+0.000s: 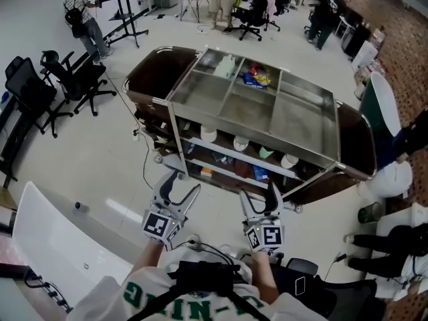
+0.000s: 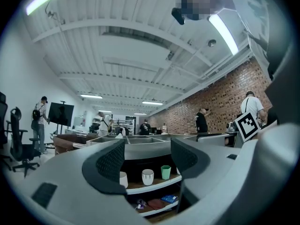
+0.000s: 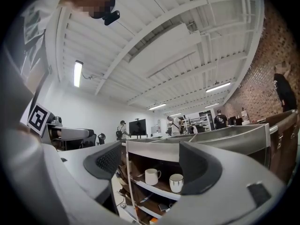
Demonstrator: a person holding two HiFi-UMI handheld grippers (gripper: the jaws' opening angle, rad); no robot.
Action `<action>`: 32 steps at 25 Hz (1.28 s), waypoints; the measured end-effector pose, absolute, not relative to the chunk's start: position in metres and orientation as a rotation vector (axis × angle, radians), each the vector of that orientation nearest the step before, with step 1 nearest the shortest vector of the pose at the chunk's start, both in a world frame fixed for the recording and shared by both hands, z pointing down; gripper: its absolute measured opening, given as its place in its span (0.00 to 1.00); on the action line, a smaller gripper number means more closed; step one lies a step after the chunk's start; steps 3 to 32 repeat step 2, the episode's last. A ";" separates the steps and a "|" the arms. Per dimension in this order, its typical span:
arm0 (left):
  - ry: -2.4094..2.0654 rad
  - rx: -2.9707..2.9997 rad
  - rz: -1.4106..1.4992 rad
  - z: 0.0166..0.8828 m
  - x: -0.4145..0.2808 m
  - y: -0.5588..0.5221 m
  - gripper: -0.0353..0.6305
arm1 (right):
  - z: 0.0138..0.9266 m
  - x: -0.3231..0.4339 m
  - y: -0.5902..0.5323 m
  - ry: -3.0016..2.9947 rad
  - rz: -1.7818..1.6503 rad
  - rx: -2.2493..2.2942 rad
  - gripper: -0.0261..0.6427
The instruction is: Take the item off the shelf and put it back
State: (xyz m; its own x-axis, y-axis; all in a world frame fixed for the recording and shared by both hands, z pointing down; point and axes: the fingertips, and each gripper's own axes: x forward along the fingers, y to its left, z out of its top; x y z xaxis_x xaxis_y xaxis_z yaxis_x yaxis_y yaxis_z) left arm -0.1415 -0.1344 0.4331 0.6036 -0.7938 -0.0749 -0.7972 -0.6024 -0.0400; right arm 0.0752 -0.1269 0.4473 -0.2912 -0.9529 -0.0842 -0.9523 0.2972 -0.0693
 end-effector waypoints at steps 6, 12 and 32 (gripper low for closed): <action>1.364 -2.757 0.072 0.434 -0.142 -0.130 0.50 | 0.448 0.074 -0.123 2.443 -0.013 -1.802 0.65; 1.364 -2.757 0.072 0.434 -0.142 -0.130 0.50 | 0.448 0.074 -0.123 2.443 -0.013 -1.802 0.65; 1.364 -2.757 0.072 0.434 -0.142 -0.130 0.50 | 0.448 0.074 -0.123 2.443 -0.013 -1.802 0.65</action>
